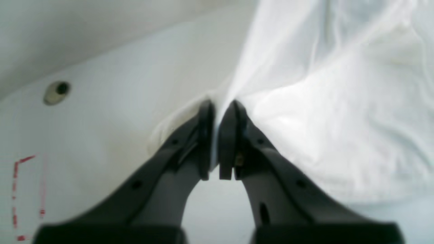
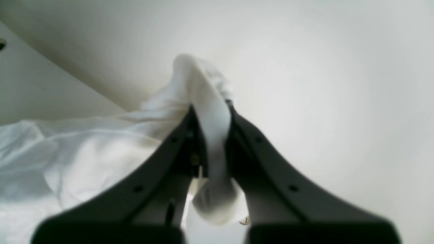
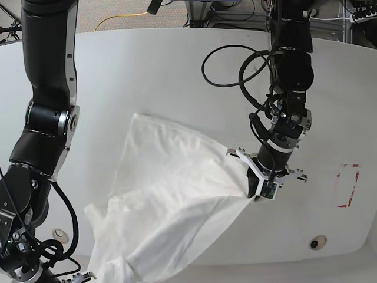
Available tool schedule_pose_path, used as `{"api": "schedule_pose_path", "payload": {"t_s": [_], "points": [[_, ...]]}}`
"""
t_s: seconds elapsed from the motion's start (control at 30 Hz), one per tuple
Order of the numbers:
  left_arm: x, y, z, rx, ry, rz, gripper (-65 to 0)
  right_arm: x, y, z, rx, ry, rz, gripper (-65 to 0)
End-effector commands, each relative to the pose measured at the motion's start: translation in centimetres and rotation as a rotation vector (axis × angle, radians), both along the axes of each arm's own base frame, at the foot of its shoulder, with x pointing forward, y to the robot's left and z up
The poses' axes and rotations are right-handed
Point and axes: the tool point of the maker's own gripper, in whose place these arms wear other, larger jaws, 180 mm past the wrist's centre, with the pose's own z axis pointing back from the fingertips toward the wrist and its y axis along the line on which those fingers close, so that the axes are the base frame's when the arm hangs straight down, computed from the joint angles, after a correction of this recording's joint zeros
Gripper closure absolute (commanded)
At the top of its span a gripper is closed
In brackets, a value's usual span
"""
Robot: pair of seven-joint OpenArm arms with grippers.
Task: Fold the T-shirt properly
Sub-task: 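Stretch the shirt between both grippers, lifting it off the table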
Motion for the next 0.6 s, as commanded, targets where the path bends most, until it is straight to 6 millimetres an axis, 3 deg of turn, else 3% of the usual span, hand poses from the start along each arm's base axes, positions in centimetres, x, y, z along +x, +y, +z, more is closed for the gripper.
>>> {"api": "schedule_pose_path", "payload": {"t_s": [0.0, 0.4, 0.57], "points": [[1.0, 1.3, 5.1, 0.000, -0.135, 0.019, -0.8, 0.0, -0.3, 4.4, 0.035, -0.091, 0.012, 0.0], [3.3, 9.1, 17.9, 0.115, -0.378, 0.176, -0.8, 1.1, -2.3, 9.3, 0.038, -0.115, -0.051, 0.0], [3.4, 11.5, 24.1, 0.154, -0.493, 0.233, -1.0, 1.2, -2.8, 9.1, 0.015, -0.106, -0.082, 0.0]]}}
